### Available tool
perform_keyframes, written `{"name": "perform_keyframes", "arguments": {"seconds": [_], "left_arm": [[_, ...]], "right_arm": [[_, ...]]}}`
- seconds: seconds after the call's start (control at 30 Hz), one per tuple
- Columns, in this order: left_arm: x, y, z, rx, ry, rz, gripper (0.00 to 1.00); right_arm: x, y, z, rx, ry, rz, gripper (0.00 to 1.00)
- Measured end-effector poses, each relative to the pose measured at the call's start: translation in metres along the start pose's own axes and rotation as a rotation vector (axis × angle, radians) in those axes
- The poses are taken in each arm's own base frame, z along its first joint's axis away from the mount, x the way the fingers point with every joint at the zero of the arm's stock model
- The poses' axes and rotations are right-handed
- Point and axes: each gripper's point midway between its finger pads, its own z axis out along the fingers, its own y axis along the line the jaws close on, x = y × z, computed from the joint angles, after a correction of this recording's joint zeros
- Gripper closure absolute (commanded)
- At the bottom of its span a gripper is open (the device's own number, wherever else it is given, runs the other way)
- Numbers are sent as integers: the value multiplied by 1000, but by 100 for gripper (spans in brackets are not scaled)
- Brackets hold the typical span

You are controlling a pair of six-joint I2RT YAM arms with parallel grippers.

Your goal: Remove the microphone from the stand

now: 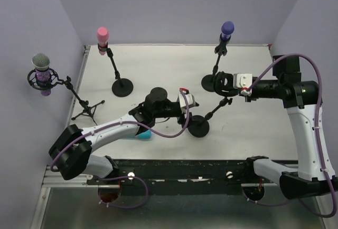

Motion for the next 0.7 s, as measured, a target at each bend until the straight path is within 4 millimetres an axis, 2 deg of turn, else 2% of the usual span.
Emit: {"name": "perform_keyframes", "arguments": {"seconds": [0.2, 0.3, 0.57, 0.7], "left_arm": [[0, 5, 27, 20, -29, 0, 25], [8, 3, 39, 36, -26, -5, 27], [22, 3, 51, 15, -4, 40, 32], [36, 11, 57, -11, 18, 64, 39]], "right_arm": [[-8, -2, 16, -9, -49, -81, 99], [-12, -5, 19, -7, -59, -108, 99], [-9, -5, 22, -8, -59, -112, 99], [-10, -5, 23, -7, -62, -117, 99]]}}
